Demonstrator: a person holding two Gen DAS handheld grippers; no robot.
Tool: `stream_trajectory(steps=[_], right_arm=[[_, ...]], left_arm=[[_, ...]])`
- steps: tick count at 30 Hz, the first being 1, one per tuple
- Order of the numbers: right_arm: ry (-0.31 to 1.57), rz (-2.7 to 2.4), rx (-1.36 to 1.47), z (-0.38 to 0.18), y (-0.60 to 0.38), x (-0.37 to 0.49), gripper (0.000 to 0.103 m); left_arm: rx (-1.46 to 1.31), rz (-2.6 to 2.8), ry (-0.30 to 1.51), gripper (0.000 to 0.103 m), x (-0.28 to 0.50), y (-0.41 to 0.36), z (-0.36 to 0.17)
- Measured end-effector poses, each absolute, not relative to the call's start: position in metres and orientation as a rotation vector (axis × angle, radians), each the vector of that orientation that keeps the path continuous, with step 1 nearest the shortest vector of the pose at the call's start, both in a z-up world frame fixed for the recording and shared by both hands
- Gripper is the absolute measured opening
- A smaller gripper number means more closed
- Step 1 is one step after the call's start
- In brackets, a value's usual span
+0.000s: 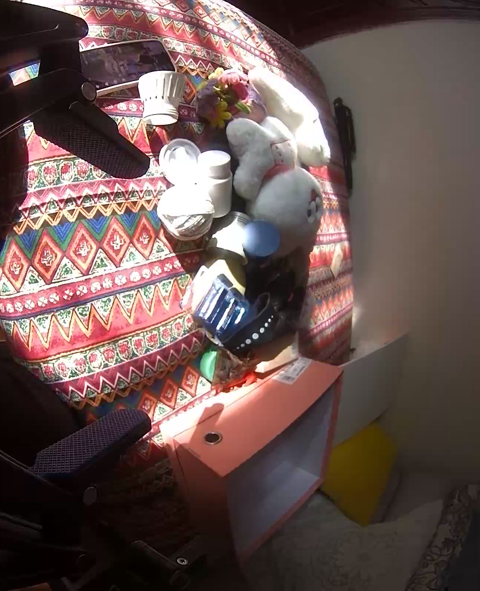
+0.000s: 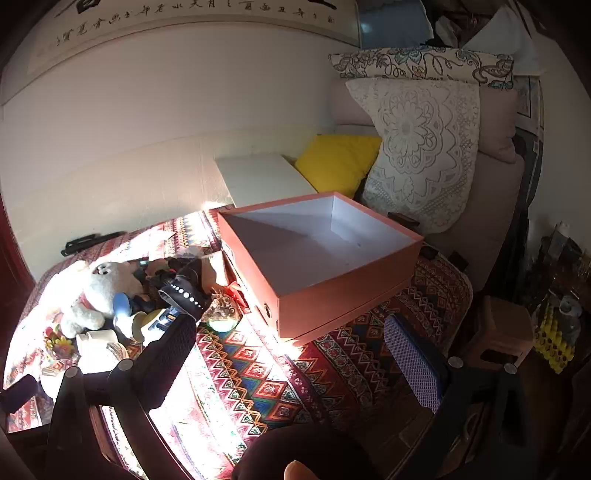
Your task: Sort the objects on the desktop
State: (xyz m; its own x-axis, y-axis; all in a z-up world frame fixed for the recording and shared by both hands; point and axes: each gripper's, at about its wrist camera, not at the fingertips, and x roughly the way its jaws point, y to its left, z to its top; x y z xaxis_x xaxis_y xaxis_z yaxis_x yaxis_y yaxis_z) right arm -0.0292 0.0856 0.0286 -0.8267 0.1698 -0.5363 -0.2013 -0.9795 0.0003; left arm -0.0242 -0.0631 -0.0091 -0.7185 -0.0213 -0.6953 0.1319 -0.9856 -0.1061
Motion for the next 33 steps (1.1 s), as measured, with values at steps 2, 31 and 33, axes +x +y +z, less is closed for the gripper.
stream_trajectory(steps=[2,31,33], right_arm=[[0.080,2.829,-0.829,0.0271,0.0862,-0.0282,0.103],[0.064,2.819,-0.831,0.0247,0.0776,-0.0280,0.103],[0.063,2.819,-0.830,0.0247,0.0775,-0.0284,0.103]], left_arm=[[1.136,-2.828,0.227,0.103,-0.0233,-0.0636,-0.0087],[1.140,-2.827,0.244,0.103,-0.0221,-0.0700,-0.0110],[1.139,-2.827,0.244,0.103,-0.0219,-0.0701,-0.0113]])
